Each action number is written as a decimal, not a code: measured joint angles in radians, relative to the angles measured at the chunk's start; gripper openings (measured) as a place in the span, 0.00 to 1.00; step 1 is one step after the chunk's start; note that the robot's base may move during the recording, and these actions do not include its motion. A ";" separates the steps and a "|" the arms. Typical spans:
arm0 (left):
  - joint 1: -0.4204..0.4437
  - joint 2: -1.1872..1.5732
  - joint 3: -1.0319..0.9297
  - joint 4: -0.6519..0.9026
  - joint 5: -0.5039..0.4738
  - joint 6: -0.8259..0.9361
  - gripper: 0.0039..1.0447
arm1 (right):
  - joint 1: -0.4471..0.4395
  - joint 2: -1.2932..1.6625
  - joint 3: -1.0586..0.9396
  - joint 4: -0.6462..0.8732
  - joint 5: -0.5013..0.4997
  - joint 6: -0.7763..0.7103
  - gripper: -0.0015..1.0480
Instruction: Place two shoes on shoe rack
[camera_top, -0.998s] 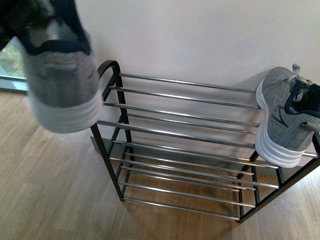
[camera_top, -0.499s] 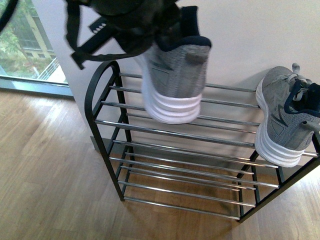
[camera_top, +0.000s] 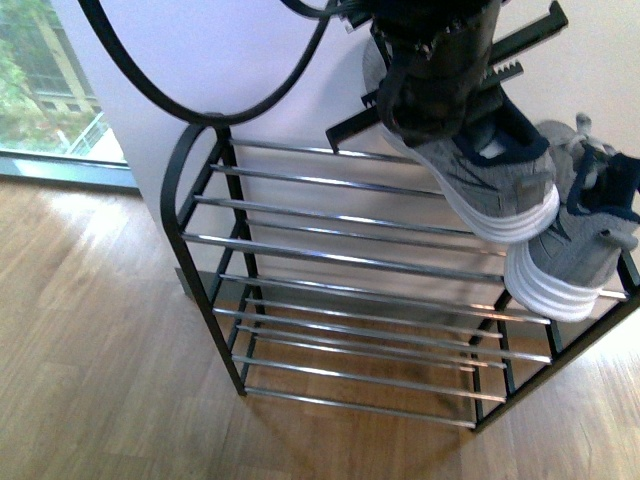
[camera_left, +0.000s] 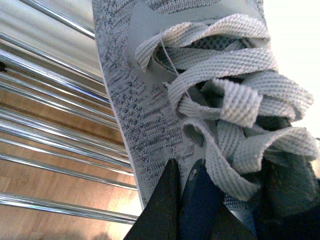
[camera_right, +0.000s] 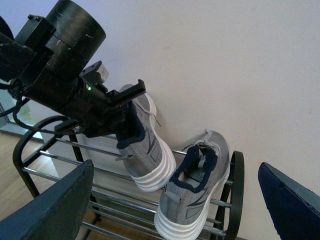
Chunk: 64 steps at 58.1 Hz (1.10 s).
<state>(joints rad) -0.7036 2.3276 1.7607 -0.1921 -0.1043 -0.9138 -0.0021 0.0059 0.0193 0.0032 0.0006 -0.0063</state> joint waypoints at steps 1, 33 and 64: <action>0.000 0.003 0.005 -0.003 0.002 0.000 0.01 | 0.000 0.000 0.000 0.000 0.000 0.000 0.91; 0.000 0.013 0.014 -0.220 0.002 0.224 0.01 | 0.000 0.000 0.000 0.000 0.000 0.000 0.91; 0.019 0.026 0.030 -0.116 -0.010 0.262 0.01 | 0.000 0.000 0.000 0.000 0.000 0.000 0.91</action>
<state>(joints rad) -0.6849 2.3535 1.7905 -0.3084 -0.1146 -0.6518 -0.0021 0.0055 0.0193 0.0032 0.0002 -0.0063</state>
